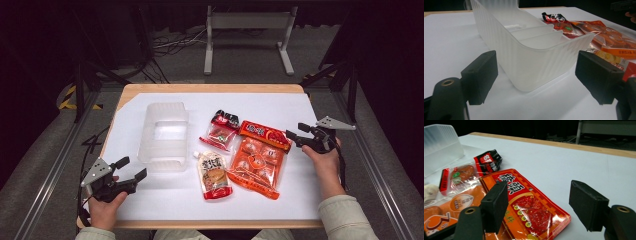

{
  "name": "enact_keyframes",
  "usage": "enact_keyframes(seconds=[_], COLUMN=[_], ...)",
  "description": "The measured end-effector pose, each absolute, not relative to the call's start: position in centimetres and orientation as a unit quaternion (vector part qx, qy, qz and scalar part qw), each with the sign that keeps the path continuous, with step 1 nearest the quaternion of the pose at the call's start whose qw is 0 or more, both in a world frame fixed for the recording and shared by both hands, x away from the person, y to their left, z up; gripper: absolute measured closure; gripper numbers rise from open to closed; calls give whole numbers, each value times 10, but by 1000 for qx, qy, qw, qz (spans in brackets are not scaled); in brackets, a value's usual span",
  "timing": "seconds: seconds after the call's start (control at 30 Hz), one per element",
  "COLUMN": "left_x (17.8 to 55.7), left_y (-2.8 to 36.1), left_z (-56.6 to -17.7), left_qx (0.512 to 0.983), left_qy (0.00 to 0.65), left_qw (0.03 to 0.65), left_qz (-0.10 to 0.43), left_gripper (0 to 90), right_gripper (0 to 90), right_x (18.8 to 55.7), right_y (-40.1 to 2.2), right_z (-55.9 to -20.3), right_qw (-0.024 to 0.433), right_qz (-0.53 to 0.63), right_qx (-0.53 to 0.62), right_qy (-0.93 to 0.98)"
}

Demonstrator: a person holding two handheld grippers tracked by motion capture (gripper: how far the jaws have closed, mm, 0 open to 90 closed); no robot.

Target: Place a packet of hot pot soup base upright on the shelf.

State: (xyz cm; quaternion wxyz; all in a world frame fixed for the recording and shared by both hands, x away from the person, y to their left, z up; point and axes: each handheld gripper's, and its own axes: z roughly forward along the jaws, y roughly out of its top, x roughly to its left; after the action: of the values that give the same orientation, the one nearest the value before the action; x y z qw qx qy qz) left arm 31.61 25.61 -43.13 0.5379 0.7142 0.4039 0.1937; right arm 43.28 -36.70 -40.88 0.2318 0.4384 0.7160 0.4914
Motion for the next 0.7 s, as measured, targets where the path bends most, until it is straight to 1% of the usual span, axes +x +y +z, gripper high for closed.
enact_keyframes(seconds=[0.13,0.3,0.5,0.7], left_x=[317,317,318,318], left_y=[256,254,252,252], left_z=[-432,-432,-432,-432], left_qx=[715,719,724,725], left_qy=[405,402,397,397], left_qw=[536,533,530,528], left_qz=[193,194,195,194], left_gripper=[190,188,186,187], right_gripper=[334,345,340,348], right_x=[441,453,460,463], right_y=[-367,-374,-374,-375], right_z=[-416,-426,-433,-439], right_qw=[225,193,181,155], right_qz=[482,457,442,432], right_qx=[453,495,507,524], right_qy=[715,713,717,718])
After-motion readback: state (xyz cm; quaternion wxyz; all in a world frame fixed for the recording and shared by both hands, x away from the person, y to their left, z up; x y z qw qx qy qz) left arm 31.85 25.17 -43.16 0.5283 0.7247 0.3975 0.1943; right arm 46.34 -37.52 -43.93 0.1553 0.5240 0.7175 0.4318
